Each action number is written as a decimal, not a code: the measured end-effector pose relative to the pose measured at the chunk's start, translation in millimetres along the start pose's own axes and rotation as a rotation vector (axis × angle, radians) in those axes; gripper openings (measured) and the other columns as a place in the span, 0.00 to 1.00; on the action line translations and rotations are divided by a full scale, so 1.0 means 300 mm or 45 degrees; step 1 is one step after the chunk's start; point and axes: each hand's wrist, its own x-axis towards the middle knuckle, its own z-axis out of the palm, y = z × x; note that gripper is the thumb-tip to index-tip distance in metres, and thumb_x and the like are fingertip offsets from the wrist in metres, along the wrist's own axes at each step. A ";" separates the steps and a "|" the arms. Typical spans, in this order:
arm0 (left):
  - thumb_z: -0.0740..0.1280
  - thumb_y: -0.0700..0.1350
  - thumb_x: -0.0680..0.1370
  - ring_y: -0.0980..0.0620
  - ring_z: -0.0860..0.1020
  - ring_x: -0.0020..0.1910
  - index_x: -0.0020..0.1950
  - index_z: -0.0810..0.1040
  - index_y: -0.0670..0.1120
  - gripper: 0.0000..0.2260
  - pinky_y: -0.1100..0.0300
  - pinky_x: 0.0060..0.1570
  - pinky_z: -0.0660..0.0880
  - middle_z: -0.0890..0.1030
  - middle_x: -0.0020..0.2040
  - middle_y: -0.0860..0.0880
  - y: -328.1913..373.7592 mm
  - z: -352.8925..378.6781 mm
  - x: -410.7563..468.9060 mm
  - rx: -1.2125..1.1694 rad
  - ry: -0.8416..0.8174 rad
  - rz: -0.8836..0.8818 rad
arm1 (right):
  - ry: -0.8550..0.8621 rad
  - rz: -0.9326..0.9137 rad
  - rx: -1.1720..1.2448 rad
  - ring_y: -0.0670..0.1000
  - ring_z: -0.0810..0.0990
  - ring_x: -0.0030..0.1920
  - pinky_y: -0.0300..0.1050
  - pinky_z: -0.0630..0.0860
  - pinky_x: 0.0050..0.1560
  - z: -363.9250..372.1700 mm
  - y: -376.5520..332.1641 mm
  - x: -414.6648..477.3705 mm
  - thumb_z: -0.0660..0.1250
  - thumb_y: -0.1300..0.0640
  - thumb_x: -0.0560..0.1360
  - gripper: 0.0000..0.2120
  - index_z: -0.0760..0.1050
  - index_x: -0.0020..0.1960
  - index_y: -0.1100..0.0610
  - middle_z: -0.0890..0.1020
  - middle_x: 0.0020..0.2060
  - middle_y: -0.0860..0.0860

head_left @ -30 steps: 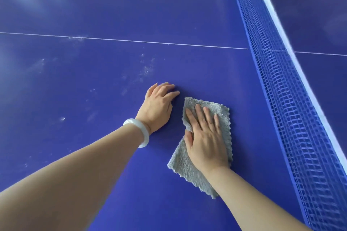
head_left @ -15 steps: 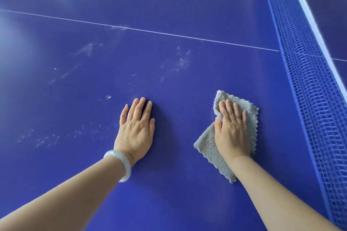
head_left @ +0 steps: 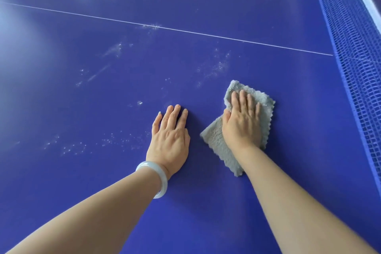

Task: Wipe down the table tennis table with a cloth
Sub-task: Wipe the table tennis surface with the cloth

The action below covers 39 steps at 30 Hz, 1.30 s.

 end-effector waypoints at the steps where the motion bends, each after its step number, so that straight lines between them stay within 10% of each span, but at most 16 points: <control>1: 0.50 0.45 0.82 0.47 0.51 0.79 0.79 0.58 0.45 0.24 0.50 0.78 0.42 0.57 0.79 0.46 0.001 0.000 0.002 0.005 0.003 0.001 | 0.036 -0.027 -0.002 0.57 0.49 0.80 0.59 0.46 0.79 0.018 -0.037 -0.071 0.46 0.48 0.83 0.28 0.50 0.81 0.57 0.53 0.80 0.57; 8: 0.40 0.50 0.79 0.48 0.50 0.80 0.80 0.57 0.45 0.29 0.50 0.77 0.42 0.56 0.80 0.46 0.004 -0.007 0.003 0.027 -0.034 0.011 | -0.175 -0.352 -0.011 0.57 0.40 0.80 0.61 0.38 0.78 0.006 -0.134 -0.156 0.42 0.42 0.82 0.32 0.44 0.82 0.54 0.44 0.81 0.56; 13: 0.42 0.49 0.80 0.48 0.53 0.79 0.79 0.60 0.45 0.28 0.49 0.78 0.45 0.59 0.79 0.46 0.005 -0.012 0.004 0.016 -0.021 0.001 | -0.190 -0.316 0.922 0.52 0.56 0.79 0.45 0.50 0.78 -0.116 -0.035 0.110 0.58 0.51 0.84 0.23 0.64 0.77 0.57 0.62 0.78 0.53; 19: 0.42 0.50 0.80 0.50 0.50 0.80 0.80 0.58 0.47 0.28 0.52 0.77 0.41 0.56 0.80 0.48 -0.001 -0.013 0.004 -0.047 -0.012 -0.009 | 0.009 0.450 0.360 0.59 0.51 0.79 0.56 0.48 0.78 -0.110 0.334 0.345 0.52 0.53 0.85 0.27 0.54 0.78 0.66 0.54 0.79 0.61; 33: 0.55 0.50 0.79 0.39 0.73 0.65 0.67 0.76 0.38 0.23 0.47 0.66 0.72 0.75 0.65 0.40 0.287 -0.043 0.150 -0.091 0.084 0.126 | 0.180 0.543 0.161 0.55 0.49 0.80 0.55 0.43 0.79 -0.025 0.310 0.379 0.51 0.49 0.83 0.30 0.52 0.80 0.62 0.53 0.80 0.57; 39: 0.42 0.55 0.83 0.31 0.29 0.73 0.76 0.35 0.34 0.32 0.36 0.73 0.34 0.31 0.75 0.31 0.431 0.077 0.334 0.062 -0.366 -0.129 | 0.166 0.565 0.112 0.54 0.49 0.80 0.55 0.44 0.79 -0.020 0.312 0.385 0.50 0.48 0.83 0.30 0.52 0.80 0.61 0.53 0.80 0.56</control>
